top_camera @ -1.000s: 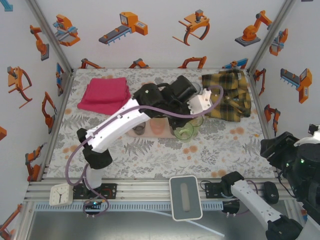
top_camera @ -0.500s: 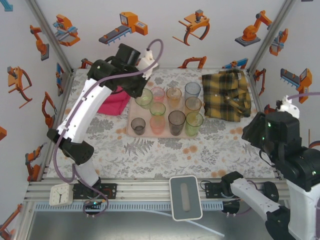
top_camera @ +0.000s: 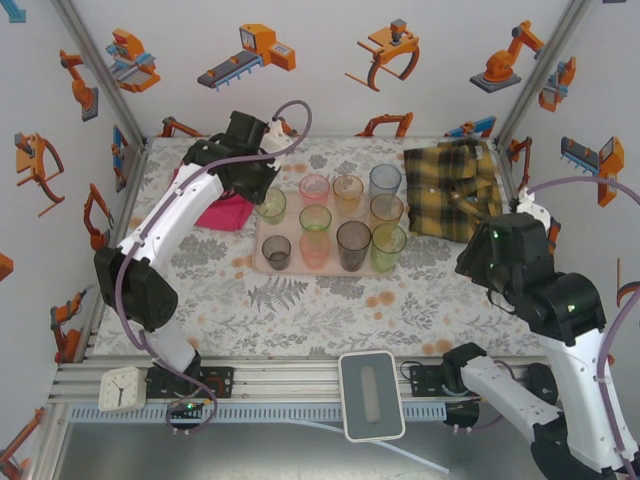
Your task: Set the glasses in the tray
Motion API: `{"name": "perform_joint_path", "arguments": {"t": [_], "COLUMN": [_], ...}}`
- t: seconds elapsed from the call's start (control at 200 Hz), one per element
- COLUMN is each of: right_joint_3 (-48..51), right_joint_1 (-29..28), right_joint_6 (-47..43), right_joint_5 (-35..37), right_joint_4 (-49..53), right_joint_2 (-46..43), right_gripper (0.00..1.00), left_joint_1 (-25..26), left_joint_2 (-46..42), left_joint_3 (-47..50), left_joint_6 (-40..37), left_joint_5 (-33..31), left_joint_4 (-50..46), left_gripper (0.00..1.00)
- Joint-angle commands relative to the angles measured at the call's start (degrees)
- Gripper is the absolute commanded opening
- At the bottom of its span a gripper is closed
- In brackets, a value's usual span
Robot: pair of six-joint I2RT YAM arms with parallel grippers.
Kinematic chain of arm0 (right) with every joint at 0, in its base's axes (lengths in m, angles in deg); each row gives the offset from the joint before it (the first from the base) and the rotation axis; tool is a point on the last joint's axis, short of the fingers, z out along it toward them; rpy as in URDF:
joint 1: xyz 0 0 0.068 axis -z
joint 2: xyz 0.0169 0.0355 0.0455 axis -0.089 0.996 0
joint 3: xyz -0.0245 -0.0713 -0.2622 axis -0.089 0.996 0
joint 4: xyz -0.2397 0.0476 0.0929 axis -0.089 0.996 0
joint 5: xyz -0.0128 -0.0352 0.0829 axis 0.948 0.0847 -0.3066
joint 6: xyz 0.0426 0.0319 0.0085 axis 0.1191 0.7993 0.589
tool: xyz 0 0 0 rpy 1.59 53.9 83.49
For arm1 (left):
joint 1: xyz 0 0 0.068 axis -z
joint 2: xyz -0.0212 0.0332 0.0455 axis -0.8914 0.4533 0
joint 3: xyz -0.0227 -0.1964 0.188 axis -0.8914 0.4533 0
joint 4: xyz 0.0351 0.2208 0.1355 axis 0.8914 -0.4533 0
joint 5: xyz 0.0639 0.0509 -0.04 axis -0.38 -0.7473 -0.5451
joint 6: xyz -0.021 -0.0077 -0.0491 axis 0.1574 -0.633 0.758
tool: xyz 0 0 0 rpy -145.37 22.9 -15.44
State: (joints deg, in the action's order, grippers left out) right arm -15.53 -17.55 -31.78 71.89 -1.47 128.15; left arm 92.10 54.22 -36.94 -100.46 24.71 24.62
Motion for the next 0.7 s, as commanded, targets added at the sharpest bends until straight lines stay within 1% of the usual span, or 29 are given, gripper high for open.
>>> {"name": "perform_joint_path", "arguments": {"t": [0.0, 0.2, 0.691], "right_joint_3": [1.0, 2.5, 5.2], "right_joint_1": [-0.2, -0.3, -0.3], "right_joint_6": [1.5, 2.2, 2.5], "right_joint_5": [-0.4, -0.6, -0.8], "right_joint_4": [-1.9, -1.9, -2.6], "right_joint_2": [-0.9, -1.7, -2.1], "right_gripper": [0.5, 0.5, 0.5], "left_joint_1": [-1.0, -1.5, -1.9], "left_joint_2": [1.7, 4.4, 10.7], "left_joint_3": [0.7, 2.4, 2.8], "left_joint_6": [0.4, 0.6, 2.9], "left_joint_5": [-1.4, -1.9, 1.3], "left_joint_4": [5.9, 9.8, 11.3], "left_gripper": [0.06, 0.06, 0.06]}}
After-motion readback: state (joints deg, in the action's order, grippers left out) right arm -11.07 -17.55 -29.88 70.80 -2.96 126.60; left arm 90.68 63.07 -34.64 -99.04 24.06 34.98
